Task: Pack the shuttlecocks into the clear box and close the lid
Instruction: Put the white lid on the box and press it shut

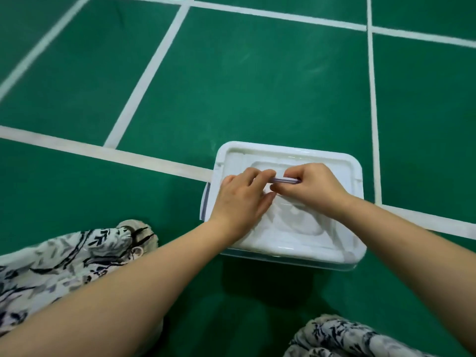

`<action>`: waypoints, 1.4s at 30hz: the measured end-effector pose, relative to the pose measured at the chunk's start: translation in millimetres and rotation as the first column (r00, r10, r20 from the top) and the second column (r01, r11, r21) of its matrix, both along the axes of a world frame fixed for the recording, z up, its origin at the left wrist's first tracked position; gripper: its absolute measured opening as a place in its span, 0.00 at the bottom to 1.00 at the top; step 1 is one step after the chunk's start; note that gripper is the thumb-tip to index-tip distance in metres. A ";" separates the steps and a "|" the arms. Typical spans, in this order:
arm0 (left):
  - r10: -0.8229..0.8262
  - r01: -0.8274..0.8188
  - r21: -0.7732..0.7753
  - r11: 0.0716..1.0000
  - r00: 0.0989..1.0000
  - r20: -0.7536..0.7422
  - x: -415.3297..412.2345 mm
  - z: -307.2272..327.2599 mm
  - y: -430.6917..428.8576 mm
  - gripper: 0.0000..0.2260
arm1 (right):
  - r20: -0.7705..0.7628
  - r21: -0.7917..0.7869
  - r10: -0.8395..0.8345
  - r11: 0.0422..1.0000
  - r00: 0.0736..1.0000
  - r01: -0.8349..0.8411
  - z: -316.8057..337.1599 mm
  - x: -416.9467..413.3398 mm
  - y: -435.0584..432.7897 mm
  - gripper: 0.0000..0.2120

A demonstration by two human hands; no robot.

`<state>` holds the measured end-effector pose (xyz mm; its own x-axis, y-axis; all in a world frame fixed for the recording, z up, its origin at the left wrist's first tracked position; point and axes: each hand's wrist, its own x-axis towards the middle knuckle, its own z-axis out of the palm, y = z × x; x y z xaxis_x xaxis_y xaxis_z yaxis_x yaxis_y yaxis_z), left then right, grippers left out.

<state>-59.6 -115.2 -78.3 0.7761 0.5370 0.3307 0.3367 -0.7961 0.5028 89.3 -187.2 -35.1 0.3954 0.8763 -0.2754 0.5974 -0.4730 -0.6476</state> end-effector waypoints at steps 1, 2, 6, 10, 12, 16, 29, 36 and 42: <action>0.011 -0.011 -0.010 1.000 1.000 -0.007 -3.1 -4.6 0.1 0.14 | 0.003 -0.011 0.010 1.000 1.000 -0.010 -2.7 -2.4 0.1 0.17; 0.018 -0.018 -0.016 1.000 1.000 -0.019 -4.9 -8.8 -0.3 0.14 | 0.007 -0.025 0.016 1.000 1.000 -0.016 -5.3 -4.2 -0.6 0.17; 0.026 -0.025 0.007 1.000 0.996 -0.084 -5.2 -20.1 -6.8 0.16 | -0.002 -0.060 0.023 0.998 1.000 -0.023 -16.2 -5.4 -6.5 0.15; 0.040 -0.038 0.021 0.999 0.991 -0.124 -9.1 -28.7 -11.2 0.17 | 0.052 -0.052 0.083 0.995 0.995 -0.080 -22.6 -4.7 -10.2 0.16; 0.038 -0.037 0.012 0.999 0.990 -0.136 -9.0 -29.8 -10.0 0.17 | 0.128 -0.046 0.135 0.990 0.983 -0.131 -21.8 -5.0 -9.5 0.15; -0.019 0.006 -0.066 0.998 0.978 -0.209 -9.9 -33.6 -8.6 0.20 | 0.297 -0.056 0.214 0.977 0.931 -0.206 -20.2 -10.0 -12.0 0.12; -0.097 0.048 -0.144 0.988 0.930 -0.356 -5.2 -26.8 -11.9 0.28 | 0.550 0.031 0.239 0.951 0.800 -0.306 -35.6 -13.9 -32.4 0.09; -0.136 0.066 -0.269 0.961 0.958 -0.251 -9.7 -13.9 -6.5 0.23 | 0.511 0.047 0.194 0.967 0.837 -0.252 -31.2 -21.3 -40.2 0.20; 0.110 -0.149 -0.136 0.979 0.960 -0.259 -2.8 -15.4 -4.9 0.19 | 0.530 -0.215 0.170 0.975 0.831 -0.062 -39.8 -6.6 -42.5 0.29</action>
